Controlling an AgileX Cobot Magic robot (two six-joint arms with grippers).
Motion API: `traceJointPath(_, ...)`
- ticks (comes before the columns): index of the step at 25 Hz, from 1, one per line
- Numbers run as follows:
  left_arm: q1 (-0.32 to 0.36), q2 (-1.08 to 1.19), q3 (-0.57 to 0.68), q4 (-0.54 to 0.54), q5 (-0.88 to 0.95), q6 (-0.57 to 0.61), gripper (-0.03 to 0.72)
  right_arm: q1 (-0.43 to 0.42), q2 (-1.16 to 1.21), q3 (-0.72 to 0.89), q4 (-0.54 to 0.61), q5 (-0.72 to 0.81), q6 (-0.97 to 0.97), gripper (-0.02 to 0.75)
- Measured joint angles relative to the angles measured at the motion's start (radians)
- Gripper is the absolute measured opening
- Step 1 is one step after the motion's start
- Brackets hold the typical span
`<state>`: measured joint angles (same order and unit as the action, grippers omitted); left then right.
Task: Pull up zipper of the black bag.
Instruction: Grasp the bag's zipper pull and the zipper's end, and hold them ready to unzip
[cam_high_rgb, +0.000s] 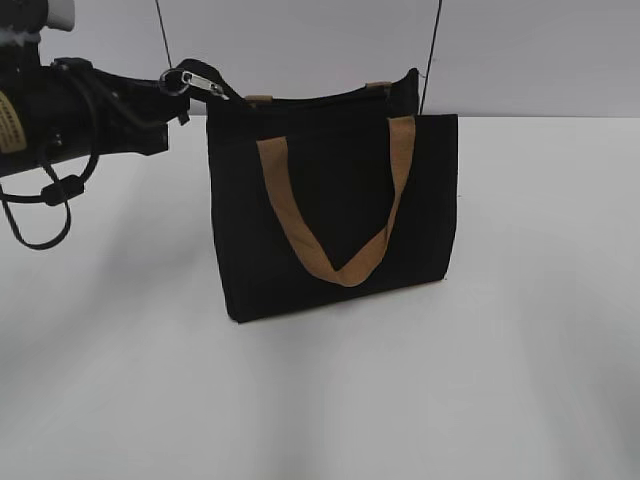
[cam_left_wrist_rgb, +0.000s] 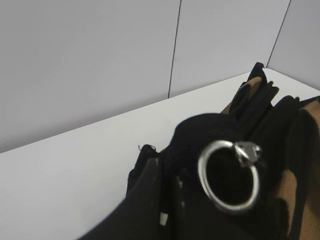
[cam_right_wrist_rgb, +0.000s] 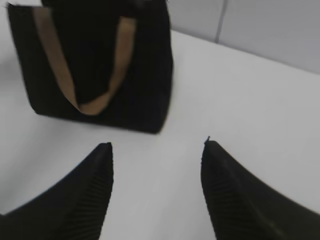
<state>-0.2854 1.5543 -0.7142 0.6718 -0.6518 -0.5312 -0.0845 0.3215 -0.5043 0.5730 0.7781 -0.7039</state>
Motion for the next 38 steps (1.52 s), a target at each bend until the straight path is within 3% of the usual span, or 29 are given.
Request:
traceJointPath(7, 0.0, -0.003, 0.0, -0.001, -0.001, 0.0, -0.005, 0.068, 0.278, 0.0, 0.5, -0.072, -0.558, 0.43)
traceJointPath(15, 0.0, -0.003, -0.013, -0.001, 0.001, 0.0, -0.005, 0.221, 0.695, -0.031, 0.829, -0.09, -1.027, 0.43)
traceJointPath(26, -0.002, -0.003, -0.076, -0.001, 0.001, -0.032, -0.005, 0.509, 1.169, -0.428, 0.867, -0.13, -1.087, 0.43)
traceJointPath(38, -0.004, -0.005, -0.076, 0.002, 0.001, -0.143, -0.006, 0.607, 1.47, -0.698, 0.87, -0.142, -0.977, 0.407)
